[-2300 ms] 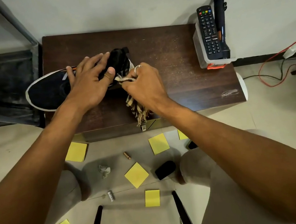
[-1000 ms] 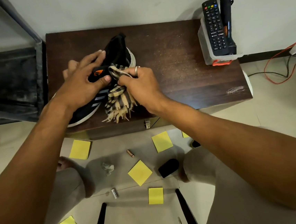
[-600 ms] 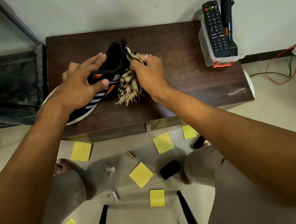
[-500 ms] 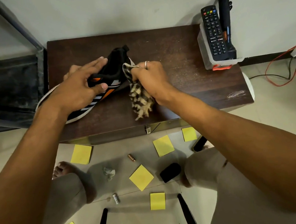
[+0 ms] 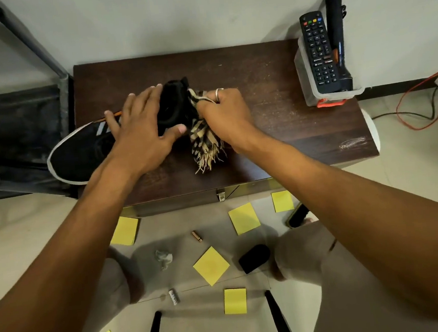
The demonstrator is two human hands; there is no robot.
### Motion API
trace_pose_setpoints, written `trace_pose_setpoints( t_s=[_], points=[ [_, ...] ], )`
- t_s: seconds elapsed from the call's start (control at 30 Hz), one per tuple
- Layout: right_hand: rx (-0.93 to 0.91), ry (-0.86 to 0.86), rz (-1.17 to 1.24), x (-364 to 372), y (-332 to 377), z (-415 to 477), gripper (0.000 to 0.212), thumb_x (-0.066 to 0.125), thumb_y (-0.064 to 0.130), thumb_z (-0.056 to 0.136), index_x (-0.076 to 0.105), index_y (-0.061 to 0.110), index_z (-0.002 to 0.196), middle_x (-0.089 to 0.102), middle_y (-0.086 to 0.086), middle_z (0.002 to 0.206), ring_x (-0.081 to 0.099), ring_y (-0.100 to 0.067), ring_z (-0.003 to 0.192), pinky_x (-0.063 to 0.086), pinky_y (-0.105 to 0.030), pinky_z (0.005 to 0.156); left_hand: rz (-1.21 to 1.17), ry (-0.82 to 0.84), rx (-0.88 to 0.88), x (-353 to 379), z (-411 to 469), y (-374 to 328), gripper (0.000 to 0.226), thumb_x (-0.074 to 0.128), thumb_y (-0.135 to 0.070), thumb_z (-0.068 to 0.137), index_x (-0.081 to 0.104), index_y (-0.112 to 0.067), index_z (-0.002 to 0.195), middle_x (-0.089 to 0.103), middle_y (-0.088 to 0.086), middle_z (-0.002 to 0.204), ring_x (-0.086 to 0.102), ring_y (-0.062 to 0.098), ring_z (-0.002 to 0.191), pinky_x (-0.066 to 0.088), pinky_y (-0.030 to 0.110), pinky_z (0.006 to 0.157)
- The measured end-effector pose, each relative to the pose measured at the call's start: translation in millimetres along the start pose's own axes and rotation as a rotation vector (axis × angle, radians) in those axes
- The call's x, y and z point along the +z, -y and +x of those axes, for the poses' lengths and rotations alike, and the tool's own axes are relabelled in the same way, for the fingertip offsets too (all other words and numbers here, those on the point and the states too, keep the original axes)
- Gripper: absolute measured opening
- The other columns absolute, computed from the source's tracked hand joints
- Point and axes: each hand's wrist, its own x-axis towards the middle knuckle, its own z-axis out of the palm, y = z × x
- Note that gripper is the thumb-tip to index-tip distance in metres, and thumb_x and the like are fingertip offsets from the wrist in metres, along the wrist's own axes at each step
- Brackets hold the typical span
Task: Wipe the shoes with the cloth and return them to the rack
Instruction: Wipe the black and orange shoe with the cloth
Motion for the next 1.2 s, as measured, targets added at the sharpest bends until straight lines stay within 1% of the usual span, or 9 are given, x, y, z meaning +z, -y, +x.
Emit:
trace_pose_setpoints(
  t_s=[0.13,0.3,0.4,0.67,0.73,0.83,0.93,1.07,1.2],
  points=[
    [0.226,0.208,0.137,-3,6,-11,0.033,0.055,0.000,0.076,0.052,0.019,0.050,0.050,0.007,0.050,0.050,-0.006,0.051,0.042,-0.022,0.053,0.033,0.019,0.017,3,4,4,0.080,0.053,-0.047,0.101,0.007,-0.028,0.163,0.008,-0.005,0.170,-0.002,0.026,0.157,-0.010,0.066,0.118],
    [0.191,-0.193,0.184,-1,8,8,0.027,0.060,0.008,0.079,0.061,0.018,0.054,0.058,0.007,0.053,0.056,-0.015,0.056,0.046,-0.038,0.055,0.009,0.056,0.019,0,4,6,0.080,0.052,-0.047,0.102,0.004,-0.030,0.163,0.005,-0.010,0.170,-0.005,0.023,0.157,-0.013,0.063,0.119],
    [0.071,-0.117,0.143,10,4,5,0.025,0.060,0.010,0.091,0.072,0.017,0.070,0.071,0.001,0.066,0.068,-0.015,0.063,0.056,-0.037,0.059,-0.011,0.062,0.019,-1,4,7,0.077,0.052,-0.043,0.103,0.006,-0.030,0.163,0.006,-0.011,0.170,-0.005,0.021,0.157,-0.015,0.061,0.119],
    [-0.010,0.112,-0.049,2,-7,-22,0.043,0.062,0.009,0.089,0.052,0.021,0.048,0.043,0.016,0.044,0.040,-0.001,0.045,0.033,-0.017,0.048,-0.042,0.082,0.026,-3,6,12,0.073,0.052,-0.042,0.103,0.010,-0.033,0.163,0.009,-0.012,0.169,-0.005,0.017,0.157,-0.017,0.057,0.120],
    [-0.022,0.067,-0.093,1,-5,-24,0.039,0.062,0.008,0.088,0.053,0.016,0.051,0.043,0.017,0.043,0.040,-0.001,0.043,0.030,-0.014,0.045,-0.047,0.077,0.027,-3,6,11,0.073,0.053,-0.041,0.103,0.011,-0.034,0.163,0.010,-0.012,0.169,-0.004,0.017,0.157,-0.016,0.057,0.120],
    [-0.029,-0.158,0.033,6,2,-16,0.021,0.060,0.010,0.091,0.075,0.011,0.076,0.064,0.007,0.074,0.056,0.001,0.063,0.043,-0.013,0.054,-0.047,0.083,0.033,-4,4,12,0.072,0.052,-0.042,0.103,0.011,-0.034,0.162,0.010,-0.012,0.169,-0.004,0.016,0.157,-0.017,0.055,0.120],
    [-0.055,-0.118,-0.008,18,-1,-15,0.022,0.059,0.013,0.095,0.078,0.017,0.107,0.060,-0.003,0.105,0.060,-0.006,0.090,0.050,-0.018,0.075,-0.036,0.078,0.037,-4,4,12,0.072,0.052,-0.040,0.104,0.010,-0.033,0.163,0.009,-0.012,0.169,-0.004,0.016,0.157,-0.017,0.056,0.121],
    [-0.073,0.015,-0.104,13,-4,-26,0.026,0.061,0.015,0.093,0.070,0.032,0.076,0.060,-0.001,0.096,0.059,-0.006,0.080,0.045,-0.017,0.066,-0.031,0.086,0.046,-6,6,15,0.074,0.054,-0.040,0.103,0.011,-0.032,0.163,0.011,-0.012,0.169,-0.002,0.015,0.157,-0.016,0.053,0.121],
    [-0.018,0.092,-0.102,-9,-1,-22,0.038,0.062,0.007,0.086,0.051,0.018,0.051,0.045,0.012,0.051,0.040,-0.004,0.049,0.033,-0.021,0.050,-0.047,0.061,0.192,-14,8,28,0.073,0.060,-0.043,0.096,0.025,-0.035,0.160,0.027,-0.011,0.165,0.008,0.016,0.156,-0.008,0.051,0.123]
  ],
)
